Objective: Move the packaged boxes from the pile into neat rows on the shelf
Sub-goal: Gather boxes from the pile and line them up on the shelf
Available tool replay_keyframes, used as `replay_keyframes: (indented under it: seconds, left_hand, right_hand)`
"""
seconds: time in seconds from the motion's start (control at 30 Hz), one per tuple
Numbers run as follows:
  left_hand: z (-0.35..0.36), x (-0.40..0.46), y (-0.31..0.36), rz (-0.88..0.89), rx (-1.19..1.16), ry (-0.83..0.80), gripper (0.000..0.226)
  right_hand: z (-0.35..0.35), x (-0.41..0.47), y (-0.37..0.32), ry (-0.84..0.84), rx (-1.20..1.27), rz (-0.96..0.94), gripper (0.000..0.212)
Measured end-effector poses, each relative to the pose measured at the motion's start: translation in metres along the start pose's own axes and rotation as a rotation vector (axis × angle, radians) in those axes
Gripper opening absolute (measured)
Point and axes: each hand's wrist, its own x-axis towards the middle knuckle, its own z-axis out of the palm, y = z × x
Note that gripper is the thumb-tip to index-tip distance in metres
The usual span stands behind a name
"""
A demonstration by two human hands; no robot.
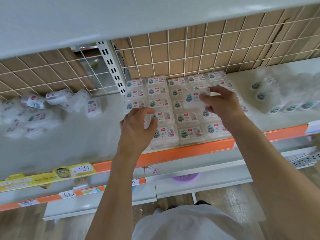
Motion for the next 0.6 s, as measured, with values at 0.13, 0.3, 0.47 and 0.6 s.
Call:
replay_keyframes:
  seconds: [0.13,0.3,0.47,0.6]
  left_hand:
    - [0.000,0.009,0.015,0.013,-0.027,-0.090,0.026]
    - [0.005,0.017,0.025,0.029,0.026,-0.103,0.028]
    - [0.007,0.024,0.028,0.038,0.030,-0.080,0.030]
    - [0.010,0.030,0.023,0.024,0.028,-0.050,0.028]
  right_hand:
    - [0.013,0.041,-0.008,-0.043,-0.007,-0.007,0.037]
    - [0.029,0.087,-0.010,-0.059,-0.059,0.003,0.038]
    - [0.047,0.119,-0.012,-0.069,-0.078,0.031,0.040]
    - [0.057,0.135,-0.016,-0.061,-0.117,0.007,0.043]
